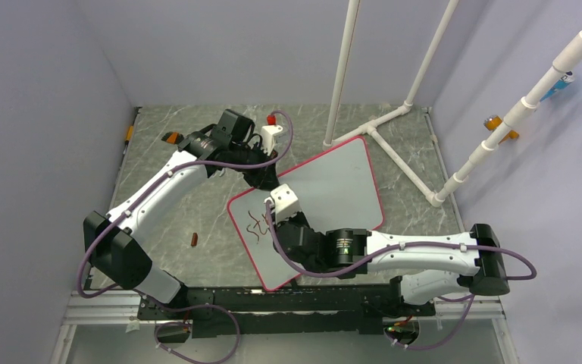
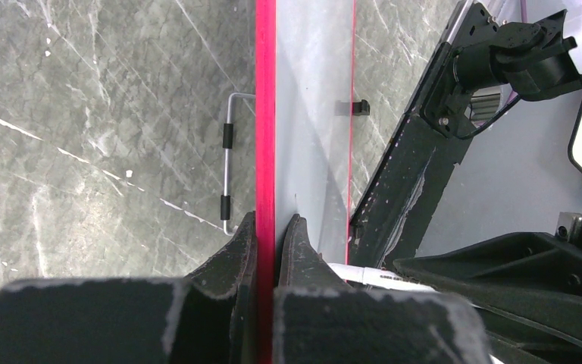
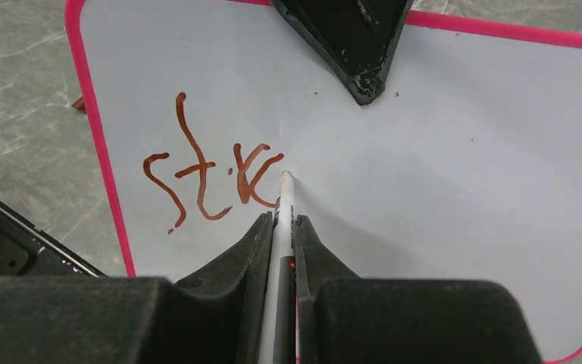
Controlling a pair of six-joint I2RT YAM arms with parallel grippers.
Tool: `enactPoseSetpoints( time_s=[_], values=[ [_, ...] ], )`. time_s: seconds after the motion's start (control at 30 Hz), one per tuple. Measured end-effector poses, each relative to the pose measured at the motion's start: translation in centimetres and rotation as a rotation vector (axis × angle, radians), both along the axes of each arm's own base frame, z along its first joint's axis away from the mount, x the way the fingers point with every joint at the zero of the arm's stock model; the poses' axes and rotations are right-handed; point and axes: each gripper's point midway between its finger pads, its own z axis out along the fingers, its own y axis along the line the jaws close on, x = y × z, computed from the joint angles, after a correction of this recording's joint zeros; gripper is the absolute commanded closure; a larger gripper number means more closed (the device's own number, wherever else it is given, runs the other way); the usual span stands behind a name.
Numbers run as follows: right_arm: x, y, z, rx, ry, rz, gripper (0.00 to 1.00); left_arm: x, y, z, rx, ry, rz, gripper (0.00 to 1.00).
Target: Write a sentence on the whiteboard
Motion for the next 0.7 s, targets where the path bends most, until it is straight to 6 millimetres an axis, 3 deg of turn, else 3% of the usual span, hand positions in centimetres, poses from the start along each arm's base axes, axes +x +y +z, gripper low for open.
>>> enactPoseSetpoints(
  time_s=[0.53, 0.7],
  values=[
    [0.3, 0.8, 1.6, 0.041, -0.025, 0.008, 1.0, -0.1, -0.1, 0.1, 0.0, -0.001, -0.003, 1.0],
    [0.1, 0.1, 2.6, 0.086, -0.029, 0.015, 1.0, -0.1, -0.2, 0.1, -0.001, -0.003, -0.005, 1.0]
  ],
)
